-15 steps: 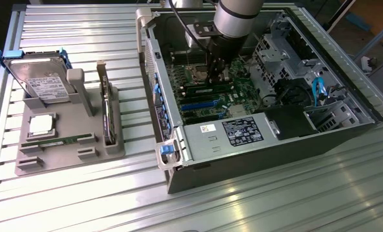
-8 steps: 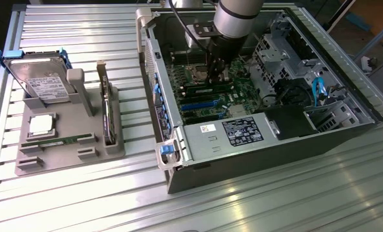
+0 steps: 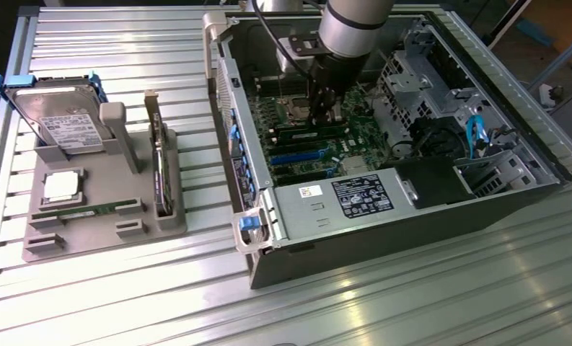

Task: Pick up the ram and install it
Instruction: 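Press down the ram until it locks into place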

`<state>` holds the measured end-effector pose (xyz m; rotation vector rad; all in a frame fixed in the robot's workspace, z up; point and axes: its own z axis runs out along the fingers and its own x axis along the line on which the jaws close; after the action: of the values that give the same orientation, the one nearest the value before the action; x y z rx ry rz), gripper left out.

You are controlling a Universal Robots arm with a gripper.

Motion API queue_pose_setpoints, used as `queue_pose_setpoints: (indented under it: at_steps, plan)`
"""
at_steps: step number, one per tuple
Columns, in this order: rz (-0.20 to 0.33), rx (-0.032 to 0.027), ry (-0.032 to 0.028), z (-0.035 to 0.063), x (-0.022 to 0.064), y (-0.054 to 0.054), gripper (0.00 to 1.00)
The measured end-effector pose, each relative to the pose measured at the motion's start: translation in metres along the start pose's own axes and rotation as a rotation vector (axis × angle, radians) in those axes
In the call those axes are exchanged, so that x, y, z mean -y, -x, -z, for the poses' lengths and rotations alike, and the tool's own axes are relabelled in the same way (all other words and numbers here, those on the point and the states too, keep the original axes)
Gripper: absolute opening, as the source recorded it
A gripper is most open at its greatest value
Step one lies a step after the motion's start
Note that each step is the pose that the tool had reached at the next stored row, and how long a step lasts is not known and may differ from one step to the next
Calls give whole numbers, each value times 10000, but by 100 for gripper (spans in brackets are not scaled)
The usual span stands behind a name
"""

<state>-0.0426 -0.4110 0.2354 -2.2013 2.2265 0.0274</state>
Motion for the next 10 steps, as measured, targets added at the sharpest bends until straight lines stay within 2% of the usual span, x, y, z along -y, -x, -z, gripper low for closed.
queue_pose_setpoints:
  at_steps: [10]
  plan:
    - [0,0,0,-10,0,-1,11]
